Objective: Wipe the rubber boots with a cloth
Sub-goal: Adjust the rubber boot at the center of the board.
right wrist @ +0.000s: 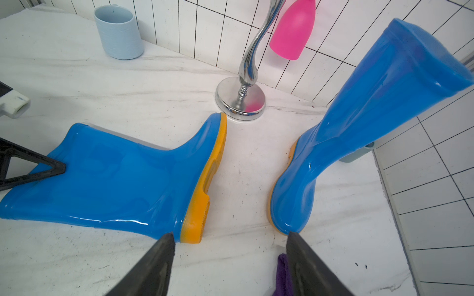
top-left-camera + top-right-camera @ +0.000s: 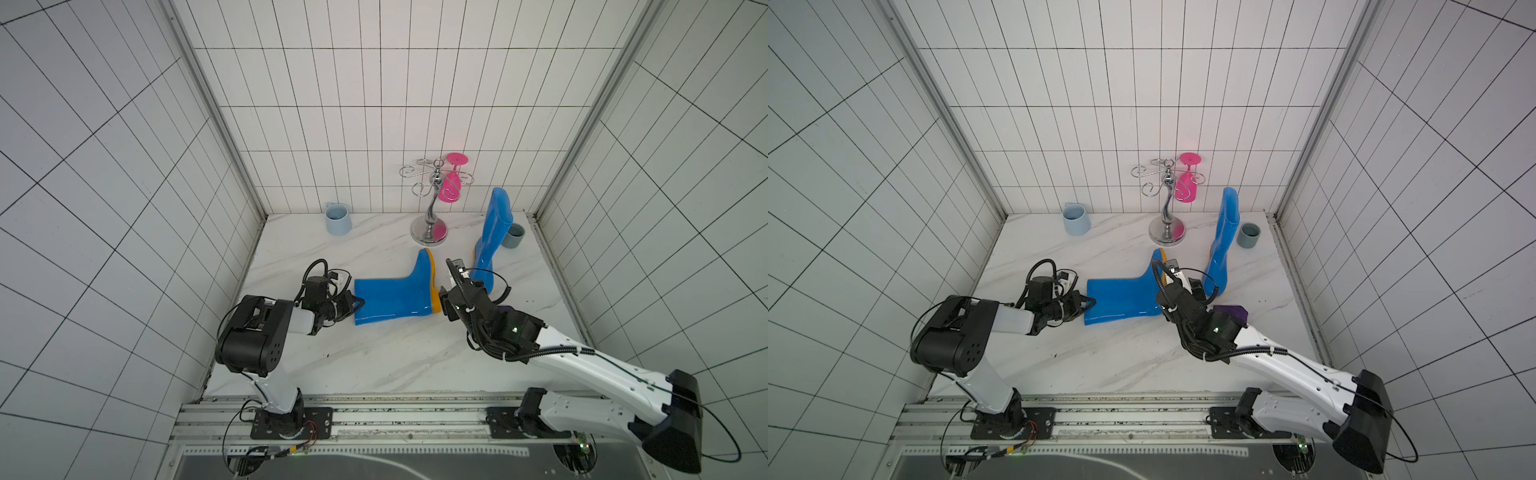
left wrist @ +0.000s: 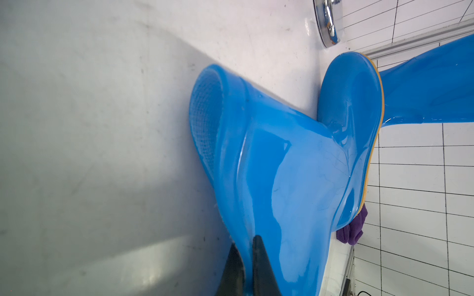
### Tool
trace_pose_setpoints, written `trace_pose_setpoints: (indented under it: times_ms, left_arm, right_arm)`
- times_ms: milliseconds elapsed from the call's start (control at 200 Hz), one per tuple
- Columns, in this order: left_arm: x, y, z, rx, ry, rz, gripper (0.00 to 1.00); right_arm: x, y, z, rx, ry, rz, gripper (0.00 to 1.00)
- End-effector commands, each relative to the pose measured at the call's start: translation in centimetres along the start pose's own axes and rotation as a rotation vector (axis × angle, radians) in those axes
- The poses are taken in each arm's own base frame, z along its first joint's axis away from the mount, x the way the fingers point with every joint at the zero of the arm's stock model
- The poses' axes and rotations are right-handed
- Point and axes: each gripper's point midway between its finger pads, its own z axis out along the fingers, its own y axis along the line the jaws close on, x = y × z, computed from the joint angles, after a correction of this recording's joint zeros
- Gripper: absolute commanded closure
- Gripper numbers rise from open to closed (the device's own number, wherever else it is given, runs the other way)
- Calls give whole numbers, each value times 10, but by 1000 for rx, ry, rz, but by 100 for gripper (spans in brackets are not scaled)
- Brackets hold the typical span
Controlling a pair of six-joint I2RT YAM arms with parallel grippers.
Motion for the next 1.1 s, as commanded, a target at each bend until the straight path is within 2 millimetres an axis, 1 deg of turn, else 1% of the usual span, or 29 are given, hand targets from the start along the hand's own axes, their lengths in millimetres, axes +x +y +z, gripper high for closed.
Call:
trace_pose_setpoints:
  times_ms: [0, 115, 140, 260, 415, 635, 680, 765, 850, 919, 949, 1004, 1094]
  left_arm:
    - [-22, -28, -20, 14, -59, 49, 100]
    - [-46, -53, -53, -32, -122, 114, 100]
    - [-52, -62, -62, -39, -143, 136, 100]
    - [-69, -87, -93, -87, -188, 208, 100]
    - [-79, -113, -130, -169, -231, 295, 100]
    - [-89, -155, -188, -237, -366, 434, 100]
    - [-89, -163, -197, -257, -364, 465, 100]
    - [-87, -171, -210, -309, -337, 509, 100]
    - [-81, -177, -215, -375, -294, 570, 100]
    - [-72, -180, -211, -437, -243, 628, 100]
    - [-66, -181, -205, -447, -216, 647, 100]
    - [-51, -183, -187, -444, -148, 682, 100]
    - [-22, -180, -147, -451, -19, 743, 100]
  right_arm:
    - [16, -15, -2, 37, 14, 4, 30]
    - [13, -27, -9, 50, -6, 26, 30]
    - [12, -30, -10, 53, -12, 33, 30]
    - [10, -41, -17, 60, -35, 56, 30]
    - [7, -50, -24, 66, -54, 78, 30]
    - [4, -62, -35, 73, -73, 90, 30]
    - [4, -64, -37, 75, -75, 93, 30]
    - [5, -67, -40, 76, -79, 96, 29]
    - [5, -69, -43, 75, -83, 101, 29]
    - [5, -70, -43, 75, -81, 103, 29]
    - [5, -70, -43, 74, -82, 103, 29]
    - [6, -70, -43, 73, -79, 103, 29]
    - [6, -69, -42, 72, -77, 106, 29]
